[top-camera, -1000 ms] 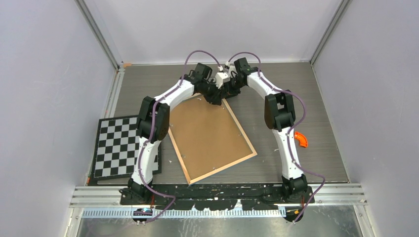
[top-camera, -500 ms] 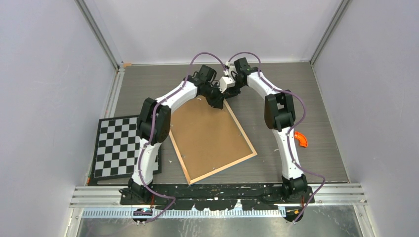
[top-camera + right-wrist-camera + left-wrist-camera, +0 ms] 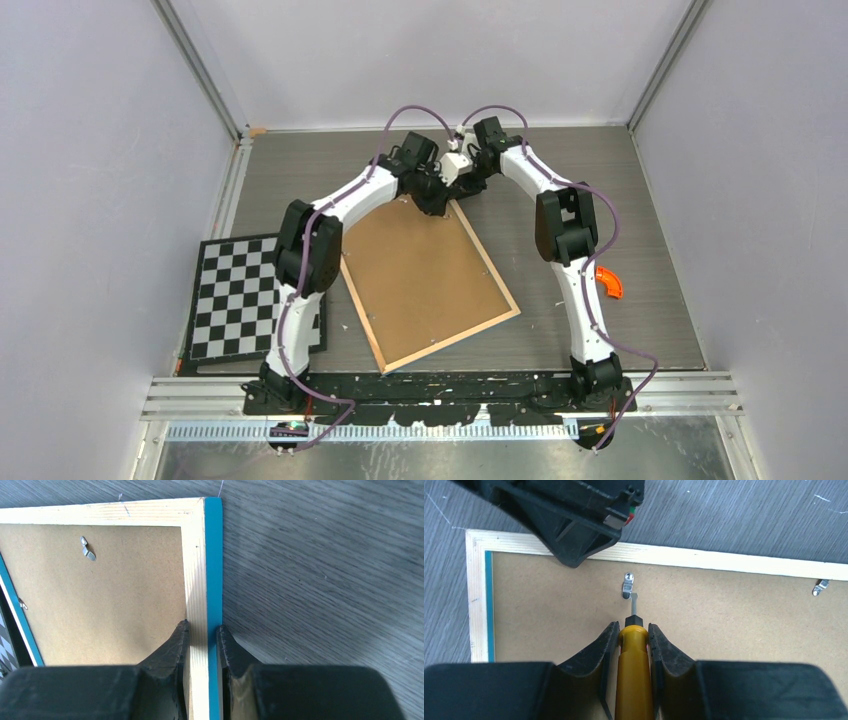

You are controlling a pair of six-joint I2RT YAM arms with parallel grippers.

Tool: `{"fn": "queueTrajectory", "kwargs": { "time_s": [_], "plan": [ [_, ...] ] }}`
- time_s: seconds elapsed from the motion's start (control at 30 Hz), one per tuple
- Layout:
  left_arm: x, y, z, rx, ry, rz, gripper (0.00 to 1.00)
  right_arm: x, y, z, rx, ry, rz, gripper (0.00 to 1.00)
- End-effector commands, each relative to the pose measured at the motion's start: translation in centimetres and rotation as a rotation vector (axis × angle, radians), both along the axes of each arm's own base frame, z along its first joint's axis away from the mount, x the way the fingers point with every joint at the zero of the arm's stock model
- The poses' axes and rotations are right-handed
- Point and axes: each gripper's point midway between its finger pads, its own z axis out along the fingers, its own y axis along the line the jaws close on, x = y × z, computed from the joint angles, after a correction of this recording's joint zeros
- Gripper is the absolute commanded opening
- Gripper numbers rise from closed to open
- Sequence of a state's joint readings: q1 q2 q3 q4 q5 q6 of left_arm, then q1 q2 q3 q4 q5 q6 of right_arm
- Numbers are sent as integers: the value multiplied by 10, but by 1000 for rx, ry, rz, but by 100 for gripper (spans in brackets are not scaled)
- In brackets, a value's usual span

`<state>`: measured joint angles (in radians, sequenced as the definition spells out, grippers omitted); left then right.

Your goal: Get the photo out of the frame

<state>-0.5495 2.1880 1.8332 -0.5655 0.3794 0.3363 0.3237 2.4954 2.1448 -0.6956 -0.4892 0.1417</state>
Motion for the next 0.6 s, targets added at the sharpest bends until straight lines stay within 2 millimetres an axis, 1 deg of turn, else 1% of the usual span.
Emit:
{"fn": "queueTrajectory", "kwargs": {
  "time_s": [0.0, 0.17, 0.23, 0.33, 0.47, 0.57],
  "plan": [
    [5, 26, 9, 38, -12, 59, 0, -27, 5, -13, 0, 130, 0, 1],
    [-17, 1, 33, -112, 22, -19, 0, -26, 6, -12, 3, 127, 0, 1],
    [-24, -5, 39, -135, 15, -36, 0, -25, 5, -12, 1, 125, -2, 1],
    [-33, -12, 42, -168, 19, -43, 0, -25, 5, -13, -1, 124, -6, 0],
    [-47, -23, 40, -197, 33, -57, 0, -24, 4, -14, -4, 126, -11, 1],
    [-61, -33, 38, -216, 33, -87, 0, -25, 3, -15, -7, 128, -14, 0]
  ]
}}
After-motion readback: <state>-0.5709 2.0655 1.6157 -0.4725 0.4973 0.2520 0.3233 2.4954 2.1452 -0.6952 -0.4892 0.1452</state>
